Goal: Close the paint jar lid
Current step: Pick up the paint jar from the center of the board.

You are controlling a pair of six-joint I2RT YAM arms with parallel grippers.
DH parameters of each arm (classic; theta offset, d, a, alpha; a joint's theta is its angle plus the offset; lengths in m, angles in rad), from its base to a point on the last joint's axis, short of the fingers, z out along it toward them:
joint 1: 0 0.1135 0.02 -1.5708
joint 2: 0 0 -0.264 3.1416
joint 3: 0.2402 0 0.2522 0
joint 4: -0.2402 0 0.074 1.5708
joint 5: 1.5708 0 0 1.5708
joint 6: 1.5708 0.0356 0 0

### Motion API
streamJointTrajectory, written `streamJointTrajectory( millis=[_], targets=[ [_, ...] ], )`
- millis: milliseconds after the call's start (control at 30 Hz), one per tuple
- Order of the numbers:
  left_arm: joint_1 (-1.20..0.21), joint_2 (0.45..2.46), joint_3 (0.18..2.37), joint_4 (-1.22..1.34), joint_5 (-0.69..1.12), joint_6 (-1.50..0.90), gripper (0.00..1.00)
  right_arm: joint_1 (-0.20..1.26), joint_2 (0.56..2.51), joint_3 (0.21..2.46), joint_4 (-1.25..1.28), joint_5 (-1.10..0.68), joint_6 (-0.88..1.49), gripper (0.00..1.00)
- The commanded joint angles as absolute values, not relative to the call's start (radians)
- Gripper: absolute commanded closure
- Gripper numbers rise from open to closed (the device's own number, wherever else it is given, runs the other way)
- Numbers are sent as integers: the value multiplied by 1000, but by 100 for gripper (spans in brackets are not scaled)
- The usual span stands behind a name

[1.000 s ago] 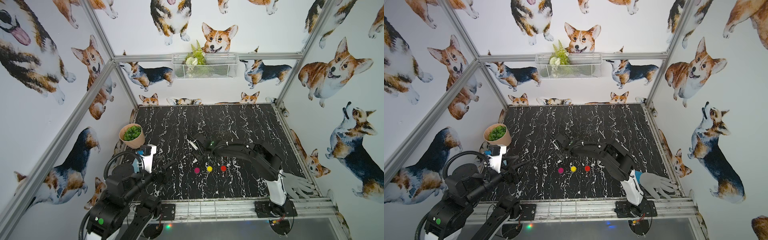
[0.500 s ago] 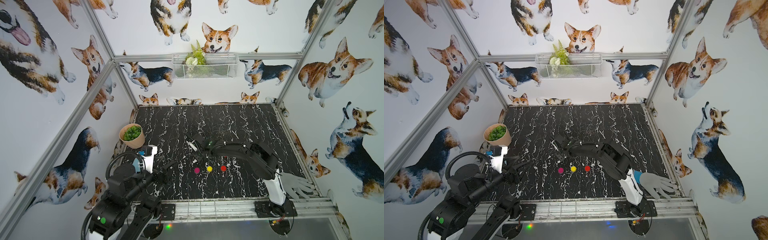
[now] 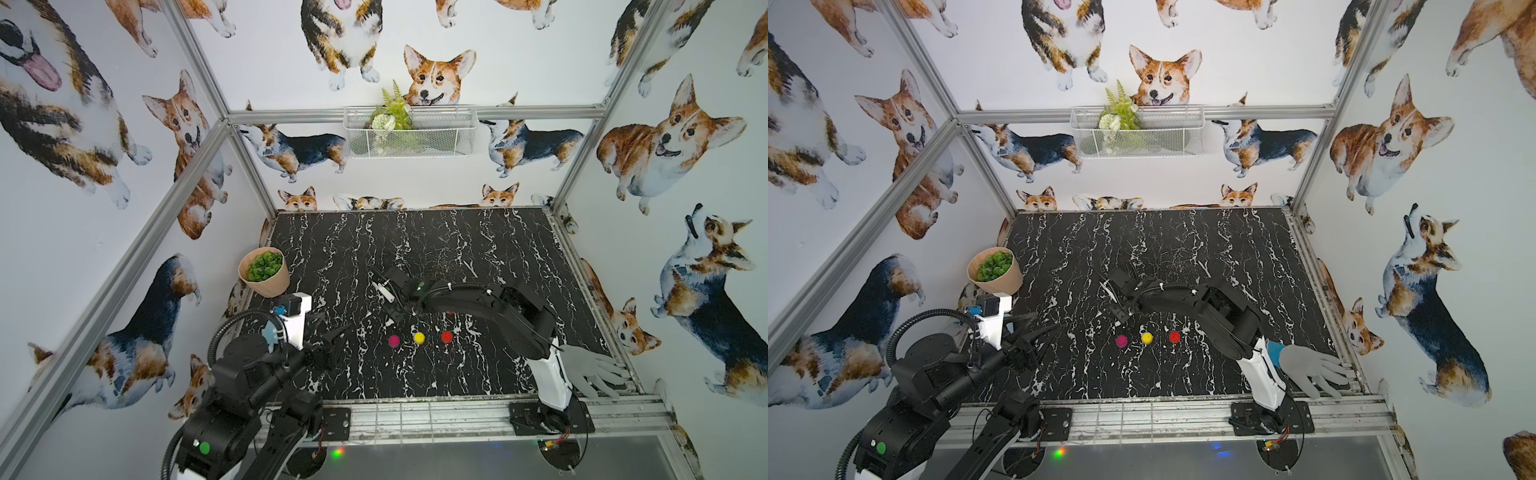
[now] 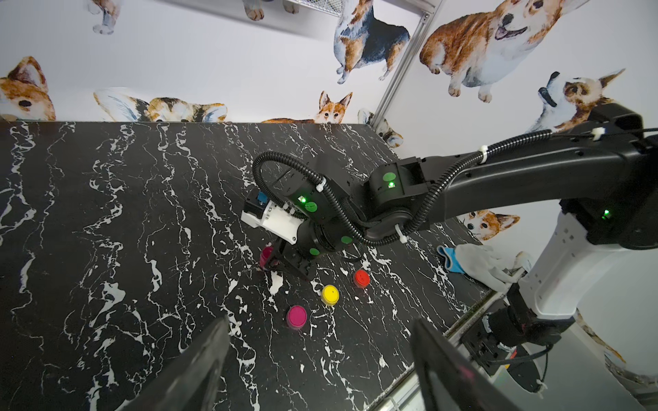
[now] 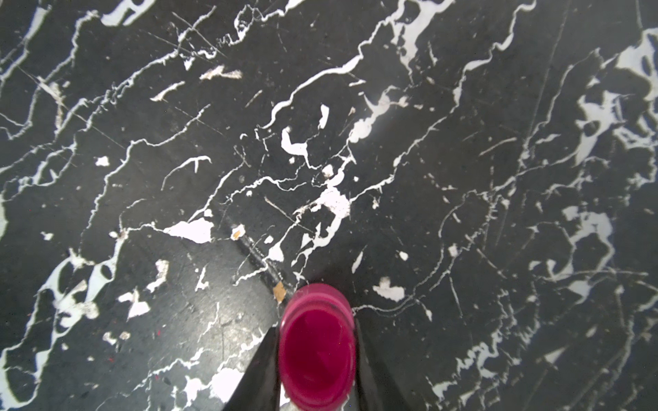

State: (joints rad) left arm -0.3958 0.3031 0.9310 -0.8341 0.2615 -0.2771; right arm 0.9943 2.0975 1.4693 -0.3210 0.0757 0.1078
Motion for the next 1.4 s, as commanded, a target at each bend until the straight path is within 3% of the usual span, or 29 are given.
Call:
streamJointTrajectory(
  millis=[0,167,500,600,700,833,1067,1233,1367],
  targets=[
    [-397,307,910,-726,248,-281,19,980,2071,1451,-319,49,114,73],
    [-397,333,807,-520,235,-288,20,957,2026,1436,-339,29,101,74],
    [-418,554,497,164,257,-382,29,893,1870,1467,-521,-51,44,75],
    [-475,587,418,280,184,-265,31,874,1829,1480,-565,-77,25,76],
    [-581,641,288,480,146,-85,40,874,1821,1534,-633,-78,2,76],
    [-717,694,134,708,48,64,41,874,1804,1584,-691,-112,0,76],
    [-759,653,65,735,-40,208,46,934,1767,1625,-752,-117,0,76],
    [-759,653,70,675,-56,211,53,988,1758,1654,-768,-129,25,76],
    [-759,646,68,666,-88,188,53,1012,1748,1668,-769,-130,49,76]
  ],
)
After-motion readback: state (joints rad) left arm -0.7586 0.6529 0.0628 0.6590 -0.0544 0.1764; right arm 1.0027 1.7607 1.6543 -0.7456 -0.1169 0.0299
